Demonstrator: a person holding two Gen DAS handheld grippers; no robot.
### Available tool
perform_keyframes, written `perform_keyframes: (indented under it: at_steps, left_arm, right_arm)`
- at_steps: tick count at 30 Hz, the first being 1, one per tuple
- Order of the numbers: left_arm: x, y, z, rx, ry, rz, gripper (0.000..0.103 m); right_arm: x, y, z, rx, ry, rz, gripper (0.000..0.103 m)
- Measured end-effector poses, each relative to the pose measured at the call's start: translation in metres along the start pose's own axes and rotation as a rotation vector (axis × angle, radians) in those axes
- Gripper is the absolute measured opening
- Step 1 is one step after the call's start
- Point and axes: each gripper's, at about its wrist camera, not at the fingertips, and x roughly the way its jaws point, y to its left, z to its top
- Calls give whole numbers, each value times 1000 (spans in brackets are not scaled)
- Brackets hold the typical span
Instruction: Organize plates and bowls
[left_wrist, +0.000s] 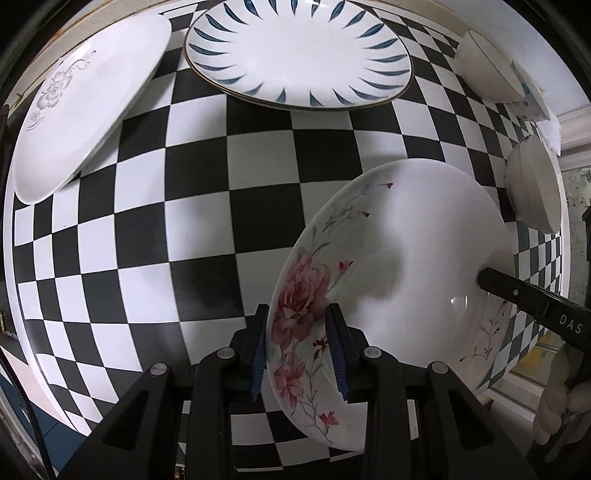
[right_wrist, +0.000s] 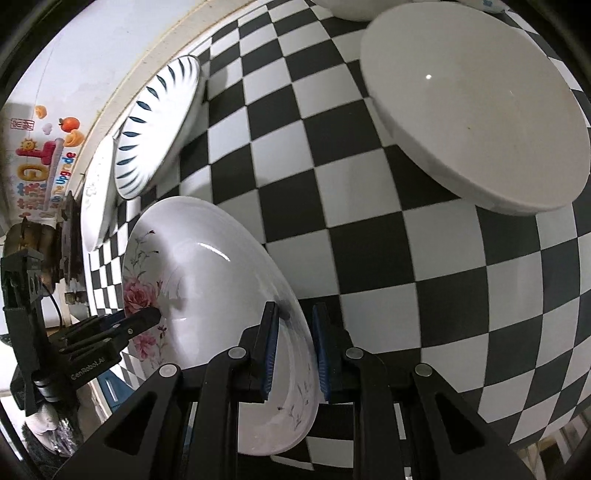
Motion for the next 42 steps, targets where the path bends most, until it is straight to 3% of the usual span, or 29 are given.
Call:
perform_keyframes:
  at_steps: [10, 15, 19, 21, 24, 26, 29, 34, 37, 42]
  left_arm:
    - [0, 1, 1, -46, -8, 12, 28]
    - [-47, 37, -13, -191, -104, 10, 28]
    - [-105, 89, -24, -337, -253, 18, 37]
    - [-120, 114, -25, -393, -308, 39, 53]
    - [-129, 163, -16, -483, -356, 94, 60]
    - [-120, 203, -3, -553, -328, 64, 60]
    - [-99, 250, 12, -644, -287, -24, 60]
    - [-72, 290, 34, -691, -239, -81, 60]
    - [-55, 302, 49, -684, -212, -101, 60]
    - [-44, 300, 73, -633, -211, -93, 60]
  right_arm:
    - [4, -1, 9, -4, 55, 19, 24]
    - [-28, 11, 3, -56, 40, -62, 36]
    - [-71, 57, 9, -161, -57, -31, 51]
    - [-81, 87, 23, -211, -113, 23, 75]
    - [-81, 149, 56, -342, -240, 107, 83]
    - [-65, 192, 83, -424, -263, 111, 83]
    - [-24, 248, 133, -467, -176, 122, 83]
    - [56, 318, 210, -517, -1, 76, 81]
    - [97, 337, 238, -532, 70, 21, 76]
    - [145, 338, 257, -527, 197, -13, 56]
